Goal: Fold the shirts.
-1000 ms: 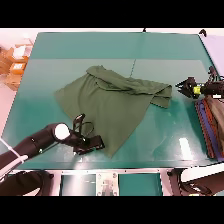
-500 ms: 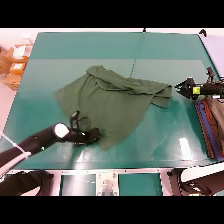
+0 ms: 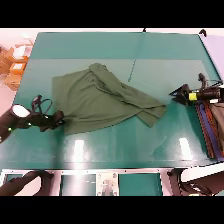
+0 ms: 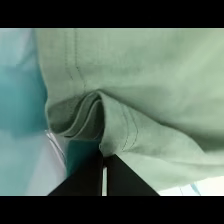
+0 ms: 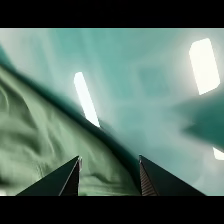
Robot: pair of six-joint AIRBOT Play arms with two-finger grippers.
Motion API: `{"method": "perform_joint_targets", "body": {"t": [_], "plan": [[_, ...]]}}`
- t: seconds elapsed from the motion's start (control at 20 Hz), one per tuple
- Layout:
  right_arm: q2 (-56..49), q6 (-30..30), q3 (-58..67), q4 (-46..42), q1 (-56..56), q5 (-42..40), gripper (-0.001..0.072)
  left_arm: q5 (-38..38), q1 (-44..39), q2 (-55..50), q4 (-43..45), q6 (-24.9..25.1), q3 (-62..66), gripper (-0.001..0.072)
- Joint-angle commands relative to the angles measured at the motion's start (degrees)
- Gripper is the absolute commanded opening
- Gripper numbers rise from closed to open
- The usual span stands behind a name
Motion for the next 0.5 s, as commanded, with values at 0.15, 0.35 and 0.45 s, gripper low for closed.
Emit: {"method": "perform_joint_targets", "body": {"t": [0.15, 0.35, 0.45], "plan": [[6.82, -4.92, -18.16, -0.07, -1.49, -2.64, 0.0431, -1.46, 4.17, -5.97, 1.29, 6.97, 6.12, 0.0026], [6.78, -7.13, -21.16, -0.07, 1.16, -4.33, 0.0430, -2.64, 4.17, -5.97, 1.33, 6.91, 8.85, 0.0026], [6.78, -7.32, -21.24, -0.02, 3.26, -6.01, 0.0377, -5.75, 4.17, -5.95, 1.64, 6.88, 10.40, 0.0027]]}}
